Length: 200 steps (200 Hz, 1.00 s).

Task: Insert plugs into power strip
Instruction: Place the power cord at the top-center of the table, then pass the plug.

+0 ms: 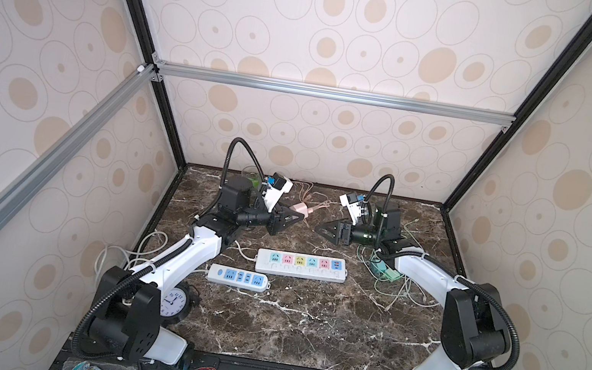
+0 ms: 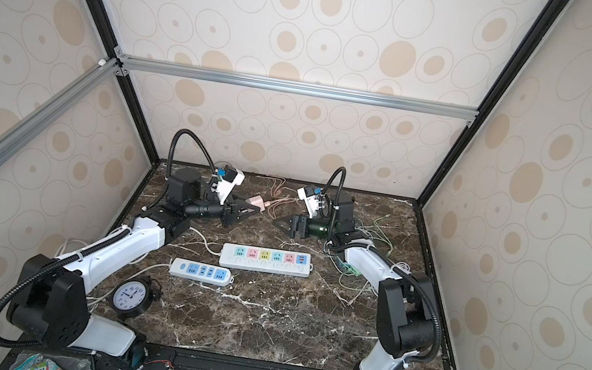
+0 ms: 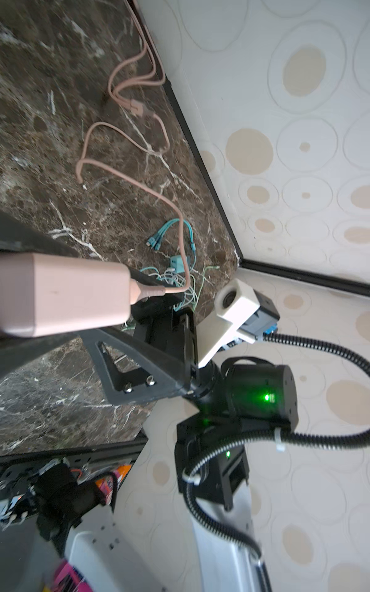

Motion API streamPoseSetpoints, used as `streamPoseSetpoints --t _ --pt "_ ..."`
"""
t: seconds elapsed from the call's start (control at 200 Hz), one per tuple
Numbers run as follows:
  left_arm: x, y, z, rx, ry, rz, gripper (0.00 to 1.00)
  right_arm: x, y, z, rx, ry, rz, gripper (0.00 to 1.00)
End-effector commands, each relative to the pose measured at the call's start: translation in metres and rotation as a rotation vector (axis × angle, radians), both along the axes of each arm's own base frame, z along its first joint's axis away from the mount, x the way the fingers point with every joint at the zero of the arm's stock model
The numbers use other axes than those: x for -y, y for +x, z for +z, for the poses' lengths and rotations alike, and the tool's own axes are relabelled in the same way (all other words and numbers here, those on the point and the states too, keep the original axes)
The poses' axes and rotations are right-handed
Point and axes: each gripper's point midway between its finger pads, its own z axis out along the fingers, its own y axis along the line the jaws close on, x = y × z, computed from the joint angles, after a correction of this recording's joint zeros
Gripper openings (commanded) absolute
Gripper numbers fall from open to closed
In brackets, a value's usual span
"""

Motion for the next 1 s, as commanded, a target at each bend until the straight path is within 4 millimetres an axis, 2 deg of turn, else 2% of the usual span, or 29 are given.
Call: streamPoseSetpoints --t 0.0,0.13,0.225,0.435,0.625,0.73,0.995 --pt "0.004 -0.024 0.025 0.123 -0.053 -0.15 0.0 -0.009 -0.027 0.037 0.136 0.086 0.13 0.85" --pt "0.006 -0.026 0.022 0.103 -0.062 -0.171 0.0 -0.015 -0.042 0.051 0.23 0.109 0.188 0.8" --pt "0.007 -0.03 0.031 0.135 -0.09 -0.202 0.0 -0.02 -0.048 0.057 0.264 0.113 0.223 0.79" --pt "0.009 -0.033 0.032 0.139 -0.105 -0.229 0.0 -0.034 -0.047 0.076 0.323 0.149 0.28 0.75" --pt "0.009 -0.033 0.029 0.133 -0.096 -0.234 0.0 -0.041 -0.051 0.097 0.372 0.192 0.34 0.62" --pt "0.009 -0.033 0.028 0.131 -0.093 -0.238 0.0 -0.042 -0.052 0.098 0.377 0.189 0.369 0.52" --pt "0.01 -0.03 0.028 0.124 -0.086 -0.235 0.0 -0.042 -0.059 0.094 0.386 0.161 0.419 0.36"
